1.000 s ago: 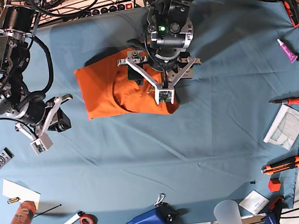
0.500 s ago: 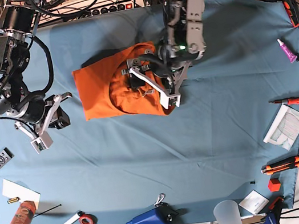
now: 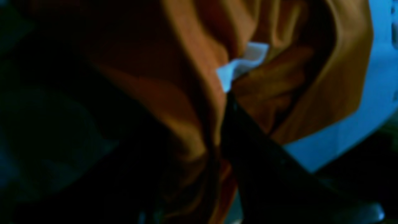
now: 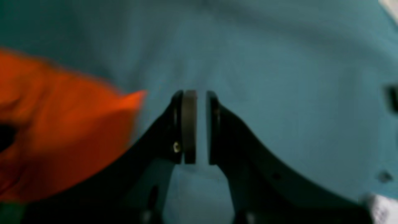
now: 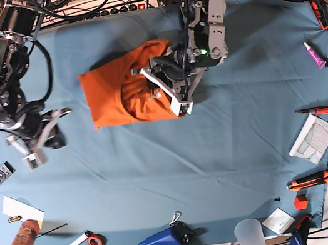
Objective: Layout the t-shirt on the table in an organized manner, then fold the t-shirt properly
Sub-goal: 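Push the folded shirt into a neat square with the left gripper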
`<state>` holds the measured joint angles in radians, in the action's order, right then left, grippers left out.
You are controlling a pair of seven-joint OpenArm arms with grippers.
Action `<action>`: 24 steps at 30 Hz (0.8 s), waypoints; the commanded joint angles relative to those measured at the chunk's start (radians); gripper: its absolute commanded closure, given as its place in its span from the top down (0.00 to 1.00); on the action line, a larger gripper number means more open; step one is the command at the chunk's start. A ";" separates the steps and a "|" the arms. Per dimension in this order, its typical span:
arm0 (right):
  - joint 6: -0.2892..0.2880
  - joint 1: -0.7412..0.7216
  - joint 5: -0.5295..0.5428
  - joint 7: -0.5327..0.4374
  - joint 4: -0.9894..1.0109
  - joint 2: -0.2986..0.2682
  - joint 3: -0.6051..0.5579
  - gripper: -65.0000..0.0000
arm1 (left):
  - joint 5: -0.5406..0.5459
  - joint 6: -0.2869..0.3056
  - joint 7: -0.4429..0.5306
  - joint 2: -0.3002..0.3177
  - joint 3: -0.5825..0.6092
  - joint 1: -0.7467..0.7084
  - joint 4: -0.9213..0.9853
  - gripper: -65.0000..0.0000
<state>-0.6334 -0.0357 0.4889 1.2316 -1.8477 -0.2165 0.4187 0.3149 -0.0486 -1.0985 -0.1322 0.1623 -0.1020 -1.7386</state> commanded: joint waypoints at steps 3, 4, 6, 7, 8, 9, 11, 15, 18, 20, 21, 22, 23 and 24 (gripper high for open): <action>-0.002 -0.014 0.011 -0.029 -0.017 -0.027 0.058 0.09 | 0.004 0.050 -0.031 0.035 -0.038 0.009 -0.054 0.00; -0.002 -0.014 0.010 -0.025 -0.016 -0.038 0.069 0.09 | 0.016 0.069 -0.034 0.061 -0.050 0.012 -0.063 0.00; -0.002 -0.014 0.011 -0.016 -0.016 -0.064 0.081 0.09 | 0.065 0.120 -0.039 0.126 -0.071 0.023 -0.067 0.00; -0.002 -0.014 0.011 -0.016 -0.016 -0.077 0.081 0.09 | 0.100 0.155 -0.039 0.163 -0.076 0.028 -0.067 0.00; -0.002 -0.014 0.011 -0.015 -0.016 -0.088 0.080 0.09 | 0.131 0.184 -0.040 0.203 -0.079 0.035 -0.067 0.00; -0.001 -0.014 0.011 -0.016 -0.016 -0.095 0.080 0.09 | 0.162 0.220 -0.042 0.243 -0.079 0.046 -0.067 0.00; 0.002 -0.014 0.011 -0.015 -0.016 -0.097 0.080 0.09 | 0.213 0.284 -0.048 0.325 -0.079 0.072 -0.066 0.00; 0.002 -0.011 0.011 -0.012 -0.011 -0.091 0.079 0.09 | 0.274 0.378 -0.050 0.476 -0.063 0.150 -0.066 0.00; 0.002 -0.008 0.011 -0.012 -0.008 -0.091 0.079 0.09 | 0.273 0.398 -0.046 0.570 0.005 0.231 -0.061 0.00; 0.002 -0.008 0.011 -0.011 -0.008 -0.091 0.079 0.09 | 0.273 0.448 -0.046 0.620 0.090 0.296 -0.054 0.00; 0.002 -0.008 0.011 -0.011 -0.008 -0.091 0.079 0.09 | 0.272 0.484 -0.046 0.640 0.143 0.329 -0.049 0.00; 0.002 -0.008 0.011 -0.011 -0.008 -0.091 0.079 0.09 | 0.271 0.509 -0.045 0.654 0.198 0.362 -0.041 0.00; 0.002 -0.008 0.011 -0.011 -0.008 -0.091 0.079 0.09 | 0.258 0.522 -0.042 0.660 0.254 0.397 -0.031 0.00; 0.002 -0.008 0.011 -0.011 -0.008 -0.091 0.079 0.09 | 0.222 0.520 -0.027 0.661 0.309 0.432 -0.019 0.00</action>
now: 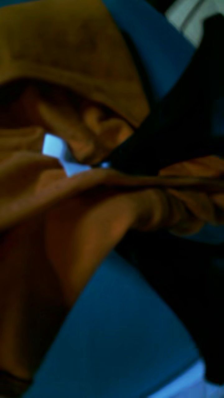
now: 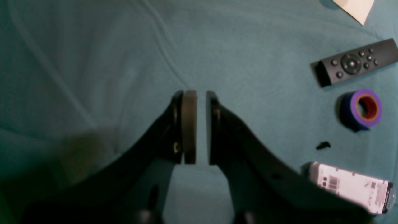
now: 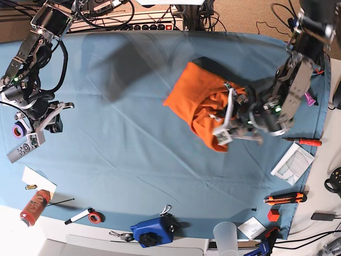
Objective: Layout the t-shirt on the table in an organized manner, then fold the t-shirt properly
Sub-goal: 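Push the folded shirt into a neat square with the left gripper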
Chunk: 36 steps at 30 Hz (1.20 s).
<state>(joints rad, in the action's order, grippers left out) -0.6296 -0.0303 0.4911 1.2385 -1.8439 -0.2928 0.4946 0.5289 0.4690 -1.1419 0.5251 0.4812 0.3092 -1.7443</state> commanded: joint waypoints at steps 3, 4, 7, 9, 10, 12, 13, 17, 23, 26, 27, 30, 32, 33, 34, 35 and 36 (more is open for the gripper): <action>-0.001 -0.014 0.009 -0.013 -0.012 -0.015 0.003 0.09 | -0.149 -0.035 0.072 -0.005 0.144 0.123 0.020 0.00; -0.001 -0.014 0.008 -0.011 -0.012 -0.015 0.003 0.09 | -0.192 -0.053 0.081 -0.011 0.188 0.159 0.028 0.00; -0.001 -0.014 0.008 -0.011 -0.012 -0.015 0.003 0.09 | -0.254 -0.079 0.095 -0.044 0.291 0.255 0.068 0.00; -0.001 -0.014 0.009 -0.011 -0.012 -0.015 0.003 0.09 | -0.257 -0.080 0.095 -0.080 0.340 0.304 0.110 0.00; -0.001 -0.014 0.009 -0.011 -0.012 -0.015 0.003 0.09 | -0.257 -0.074 0.098 -0.102 0.358 0.324 0.135 0.00; -0.001 -0.014 0.009 -0.011 -0.012 -0.015 0.003 0.09 | -0.257 -0.045 0.115 -0.145 0.374 0.351 0.188 0.00; -0.001 -0.014 0.008 -0.010 -0.012 -0.015 0.003 0.09 | -0.257 -0.032 0.115 -0.165 0.374 0.359 0.211 0.00; -0.001 -0.014 0.009 -0.009 -0.012 -0.015 0.003 0.09 | -0.262 -0.044 0.159 -0.198 0.374 0.375 0.269 0.39; -0.001 -0.014 0.009 -0.009 -0.012 -0.015 0.003 0.09 | -0.410 -0.327 0.200 -0.198 0.374 0.376 0.270 0.52; -0.001 -0.014 0.010 -0.010 -0.012 -0.015 0.003 0.09 | -0.512 -0.463 0.167 -0.198 0.374 0.376 0.269 0.52; -0.001 -0.014 0.010 -0.010 -0.012 -0.015 0.003 0.09 | -0.542 -0.492 0.142 -0.198 0.374 0.376 0.266 0.52; -0.001 -0.014 0.013 -0.012 -0.012 -0.015 0.003 0.09 | -0.612 -0.574 0.028 -0.198 0.374 0.376 0.247 0.41; -0.001 -0.014 0.029 -0.011 -0.012 -0.015 0.003 0.09 | -0.661 -0.643 -0.036 -0.198 0.374 0.375 0.231 0.15; -0.001 -0.014 0.044 -0.011 -0.012 -0.015 0.003 0.09 | -0.700 -0.679 -0.060 -0.198 0.374 0.375 0.225 0.00; -0.001 -0.014 0.061 -0.011 -0.012 -0.015 0.003 0.09 | -0.760 -0.712 -0.077 -0.198 0.372 0.372 0.222 0.00; -0.001 -0.014 0.082 -0.011 -0.012 -0.015 0.003 0.09 | -0.829 -0.743 -0.090 -0.198 0.370 0.366 0.222 0.00; -0.001 -0.014 0.100 -0.011 -0.012 -0.014 0.003 0.09 | -0.888 -0.765 -0.113 -0.198 0.364 0.363 0.222 0.00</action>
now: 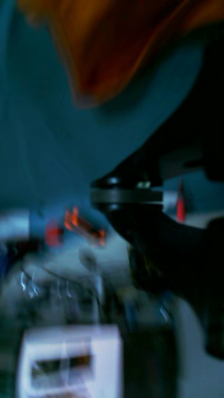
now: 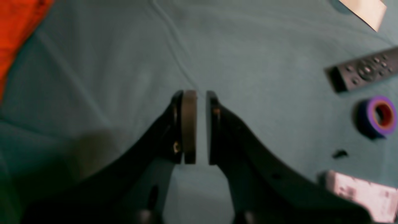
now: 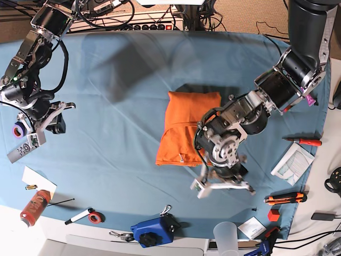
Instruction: Layout the t-shirt on the table in an organized manner, then fold the t-shirt properly
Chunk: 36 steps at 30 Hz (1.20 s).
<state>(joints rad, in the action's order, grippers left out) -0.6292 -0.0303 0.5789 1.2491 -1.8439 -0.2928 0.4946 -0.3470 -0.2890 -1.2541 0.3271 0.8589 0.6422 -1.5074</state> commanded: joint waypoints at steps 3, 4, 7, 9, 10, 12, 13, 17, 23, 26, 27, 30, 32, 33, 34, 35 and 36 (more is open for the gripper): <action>-0.002 -0.014 0.058 -0.021 -0.012 -0.015 0.003 0.09 | -0.115 -0.030 -0.053 0.000 -0.056 0.012 -0.015 0.00; -0.002 -0.014 0.069 -0.021 -0.012 -0.015 0.003 0.09 | -0.127 -0.029 -0.060 0.000 -0.087 -0.003 -0.016 0.00; -0.002 -0.014 0.089 -0.018 -0.012 -0.015 0.003 0.00 | -0.117 -0.024 -0.066 0.000 -0.208 -0.069 -0.047 0.00; -0.002 -0.014 0.095 -0.019 -0.013 -0.015 0.003 0.00 | -0.082 -0.001 -0.063 0.003 -0.307 -0.131 -0.090 0.00; -0.002 -0.014 0.103 -0.018 -0.013 -0.015 0.003 0.00 | -0.056 0.003 -0.058 0.006 -0.360 -0.165 -0.115 0.00; -0.002 -0.014 0.125 -0.018 -0.013 -0.015 0.003 0.00 | 0.001 0.043 -0.045 0.008 -0.466 -0.234 -0.167 0.00; -0.002 -0.014 0.136 -0.018 -0.013 -0.014 0.003 0.00 | 0.031 0.059 -0.038 0.012 -0.518 -0.271 -0.196 0.00; -0.008 -0.014 0.204 0.008 -0.013 -0.015 0.003 0.00 | 0.192 0.121 0.002 0.056 -0.690 -0.436 -0.351 0.00; -0.063 -0.013 0.392 0.147 -0.013 -0.014 0.003 0.00 | 0.382 0.184 0.057 0.091 -0.906 -0.698 -0.574 0.00; -0.063 0.024 0.451 0.147 -0.036 -0.015 0.003 0.00 | 0.421 0.213 0.058 0.091 -0.997 -0.826 -0.642 0.00; -0.063 0.050 0.453 0.147 -0.055 -0.015 0.003 0.00 | 0.424 0.212 0.057 0.091 -1.024 -0.868 -0.662 0.00; -0.063 0.150 0.450 0.147 -0.137 -0.015 0.003 0.00 | 0.462 0.212 0.058 0.091 -1.093 -0.997 -0.710 0.00; -0.063 0.219 0.449 0.147 -0.194 -0.015 0.003 0.00 | 0.472 0.213 0.060 0.083 -1.126 -1.070 -0.727 0.00; -0.063 0.253 0.449 0.147 -0.220 -0.015 0.003 0.00 | 0.472 0.212 0.064 0.083 -1.139 -1.102 -0.729 0.00; -0.063 0.285 0.449 0.147 -0.241 -0.015 0.003 0.00 | 0.471 0.212 0.067 0.083 -1.149 -1.132 -0.729 0.00; -0.063 0.315 0.449 0.147 -0.258 -0.015 0.003 0.00 | 0.471 0.212 0.065 0.083 -1.157 -1.159 -0.729 0.00; -0.063 0.344 0.450 0.147 -0.269 -0.015 0.003 0.00 | 0.471 0.212 0.065 0.083 -1.162 -1.185 -0.729 0.00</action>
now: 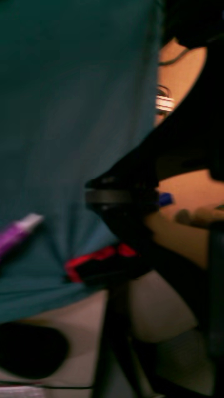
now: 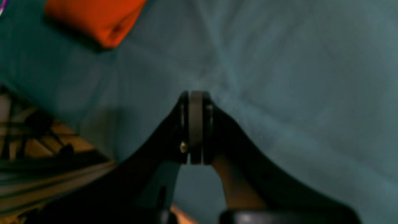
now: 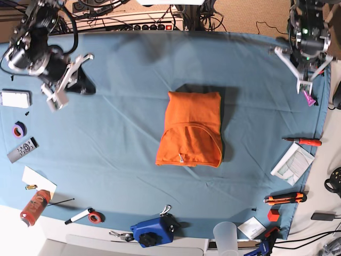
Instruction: Layout the t-shirt on the table in an organized manner, then fold the t-shirt properly
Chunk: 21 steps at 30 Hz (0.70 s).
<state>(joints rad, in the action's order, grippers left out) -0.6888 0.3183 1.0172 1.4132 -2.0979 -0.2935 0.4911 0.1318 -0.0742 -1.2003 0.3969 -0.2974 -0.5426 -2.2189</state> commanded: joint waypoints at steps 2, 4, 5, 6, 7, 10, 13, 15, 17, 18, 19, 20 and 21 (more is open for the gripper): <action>-0.003 0.046 0.013 -0.017 -0.021 -0.014 0.006 0.00 | -0.010 -0.003 0.012 0.013 -0.007 -0.051 -0.018 0.00; -0.003 0.098 0.014 -0.017 -0.021 -0.014 0.006 0.00 | -0.018 -0.003 0.011 0.013 -0.007 -0.102 -0.018 0.00; -0.003 0.125 0.014 -0.017 -0.021 -0.014 0.006 0.00 | -0.023 -0.003 0.011 0.013 -0.007 -0.128 -0.018 0.00; -0.003 0.151 0.013 -0.017 -0.021 -0.014 0.006 0.00 | -0.023 -0.003 0.011 0.013 -0.007 -0.153 -0.018 0.00; -0.003 0.179 0.012 -0.017 -0.021 -0.014 0.006 0.00 | -0.023 -0.003 0.012 0.013 -0.007 -0.179 -0.018 0.00; -0.003 0.259 0.011 -0.017 -0.021 -0.014 0.006 0.00 | -0.023 -0.003 0.013 0.013 -0.007 -0.258 -0.017 0.00; -0.003 0.332 0.010 -0.017 -0.021 -0.014 0.006 0.00 | -0.023 -0.007 0.023 0.013 -0.007 -0.330 -0.017 0.00; -0.003 0.375 0.006 -0.017 -0.021 -0.014 0.006 0.00 | -0.016 -0.007 0.024 0.011 -0.007 -0.376 -0.017 0.00; -0.003 0.419 -0.019 -0.017 -0.021 -0.014 0.006 0.00 | 0.003 -0.006 0.037 -0.001 -0.007 -0.417 -0.016 0.00; -0.004 0.443 -0.043 -0.017 -0.021 -0.014 0.006 0.00 | 0.018 -0.005 0.050 -0.013 -0.007 -0.436 -0.011 0.00; -0.004 0.463 -0.065 -0.017 -0.021 -0.014 0.006 0.00 | 0.033 0.000 0.062 -0.029 -0.007 -0.451 -0.001 0.00; -0.005 0.482 -0.084 -0.017 -0.020 -0.014 0.006 0.00 | 0.047 0.015 0.071 -0.048 -0.007 -0.463 0.014 0.00; -0.009 0.501 -0.099 -0.017 -0.019 -0.014 0.006 0.00 | 0.056 0.031 0.075 -0.066 -0.007 -0.473 0.032 0.00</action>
<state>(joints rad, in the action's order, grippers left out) -0.6907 0.8139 0.9054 1.4067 -2.1029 -0.2962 0.4908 0.1947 -0.0425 -1.1217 0.3252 -0.2996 -0.9974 -2.1750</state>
